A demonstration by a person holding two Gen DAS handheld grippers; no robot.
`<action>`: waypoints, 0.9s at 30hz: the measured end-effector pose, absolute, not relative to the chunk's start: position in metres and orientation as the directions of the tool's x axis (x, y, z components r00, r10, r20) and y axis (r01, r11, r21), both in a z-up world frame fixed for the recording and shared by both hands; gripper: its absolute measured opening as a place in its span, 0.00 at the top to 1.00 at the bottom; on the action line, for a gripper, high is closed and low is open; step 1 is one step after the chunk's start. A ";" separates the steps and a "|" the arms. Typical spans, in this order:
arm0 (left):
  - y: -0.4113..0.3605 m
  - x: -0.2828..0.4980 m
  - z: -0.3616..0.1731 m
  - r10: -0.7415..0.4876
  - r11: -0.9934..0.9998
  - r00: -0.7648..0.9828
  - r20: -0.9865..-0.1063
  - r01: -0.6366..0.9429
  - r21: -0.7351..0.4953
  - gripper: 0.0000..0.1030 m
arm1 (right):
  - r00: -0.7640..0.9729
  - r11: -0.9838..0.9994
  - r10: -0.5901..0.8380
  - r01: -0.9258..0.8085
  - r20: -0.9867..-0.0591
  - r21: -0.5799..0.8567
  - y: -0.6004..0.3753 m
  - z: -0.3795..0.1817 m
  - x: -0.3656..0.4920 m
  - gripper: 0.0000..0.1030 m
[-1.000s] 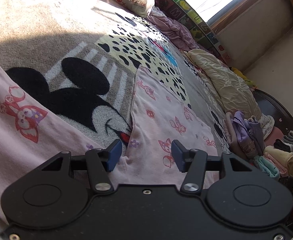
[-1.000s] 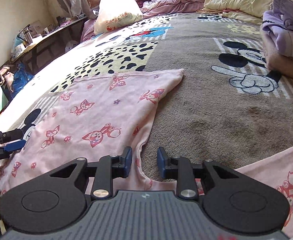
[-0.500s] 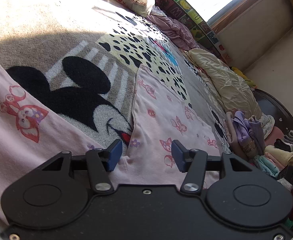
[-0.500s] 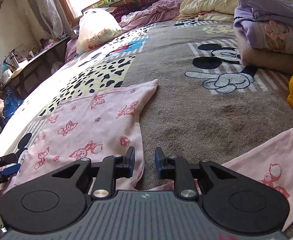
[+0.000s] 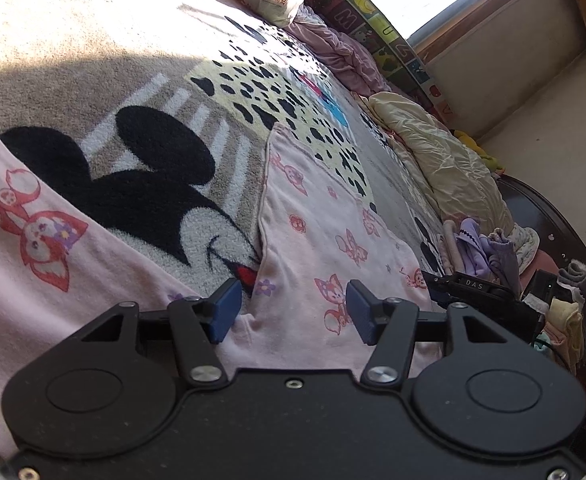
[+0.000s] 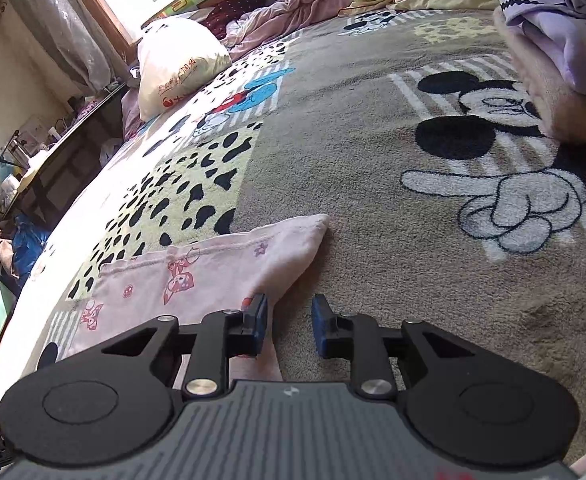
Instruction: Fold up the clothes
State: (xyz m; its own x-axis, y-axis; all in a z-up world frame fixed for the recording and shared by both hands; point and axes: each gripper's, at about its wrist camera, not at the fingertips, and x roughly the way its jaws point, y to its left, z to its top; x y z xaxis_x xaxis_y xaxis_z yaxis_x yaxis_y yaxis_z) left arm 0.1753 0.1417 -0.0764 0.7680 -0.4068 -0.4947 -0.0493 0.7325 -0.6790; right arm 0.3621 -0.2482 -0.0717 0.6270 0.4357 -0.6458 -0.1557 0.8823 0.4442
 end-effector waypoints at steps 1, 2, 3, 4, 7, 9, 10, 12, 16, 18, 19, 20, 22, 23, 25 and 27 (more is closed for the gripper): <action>0.142 0.175 -0.076 -0.409 0.731 0.768 -0.494 -0.048 -0.681 0.44 | 0.626 0.896 0.421 -0.174 -0.657 0.408 -0.241 -0.072 0.362 0.68; 0.142 0.175 -0.076 -0.410 0.730 0.767 -0.493 -0.048 -0.682 0.44 | 0.624 0.910 0.403 -0.193 -0.669 0.368 -0.234 -0.073 0.362 0.68; 0.142 0.175 -0.076 -0.411 0.729 0.767 -0.492 -0.048 -0.683 0.44 | 0.628 0.919 0.388 -0.209 -0.675 0.334 -0.229 -0.073 0.362 0.67; 0.142 0.175 -0.076 -0.412 0.728 0.767 -0.492 -0.048 -0.684 0.44 | 0.633 0.923 0.380 -0.214 -0.674 0.319 -0.225 -0.073 0.361 0.67; 0.142 0.175 -0.076 -0.412 0.729 0.767 -0.492 -0.046 -0.683 0.44 | 0.639 0.904 0.411 -0.192 -0.651 0.382 -0.229 -0.074 0.362 0.59; 0.142 0.175 -0.076 -0.412 0.729 0.767 -0.492 -0.046 -0.683 0.44 | 0.644 0.902 0.411 -0.185 -0.645 0.390 -0.231 -0.074 0.364 0.60; 0.142 0.175 -0.076 -0.413 0.729 0.767 -0.491 -0.045 -0.683 0.44 | 0.649 0.903 0.407 -0.182 -0.643 0.389 -0.231 -0.074 0.365 0.60; 0.142 0.176 -0.076 -0.414 0.728 0.767 -0.491 -0.046 -0.684 0.44 | 0.657 0.900 0.409 -0.172 -0.633 0.401 -0.233 -0.073 0.369 0.60; 0.143 0.177 -0.077 -0.414 0.728 0.767 -0.491 -0.045 -0.684 0.43 | 0.677 0.835 0.462 -0.113 -0.573 0.539 -0.253 -0.080 0.378 0.60; 0.143 0.178 -0.078 -0.415 0.728 0.766 -0.491 -0.044 -0.684 0.43 | 0.675 0.794 0.499 -0.105 -0.543 0.599 -0.259 -0.088 0.382 0.60; 0.143 0.178 -0.078 -0.416 0.727 0.766 -0.490 -0.043 -0.685 0.43 | 0.673 0.777 0.517 -0.112 -0.528 0.619 -0.261 -0.091 0.383 0.60; 0.143 0.179 -0.078 -0.418 0.727 0.766 -0.490 -0.042 -0.686 0.42 | 0.671 0.760 0.535 -0.118 -0.513 0.638 -0.262 -0.093 0.384 0.72; 0.143 0.179 -0.078 -0.420 0.726 0.765 -0.488 -0.040 -0.687 0.42 | 0.674 0.750 0.546 -0.128 -0.498 0.649 -0.262 -0.095 0.385 0.91; 0.143 0.179 -0.078 -0.422 0.725 0.764 -0.488 -0.039 -0.687 0.42 | 0.685 0.753 0.540 -0.134 -0.489 0.645 -0.263 -0.093 0.384 0.92; 0.143 0.179 -0.078 -0.423 0.725 0.764 -0.487 -0.038 -0.688 0.42 | 0.726 0.775 0.511 -0.157 -0.461 0.612 -0.265 -0.079 0.378 0.93; 0.143 0.180 -0.078 -0.423 0.726 0.764 -0.487 -0.036 -0.687 0.41 | 0.766 0.832 0.456 -0.187 -0.453 0.522 -0.264 -0.061 0.374 0.94</action>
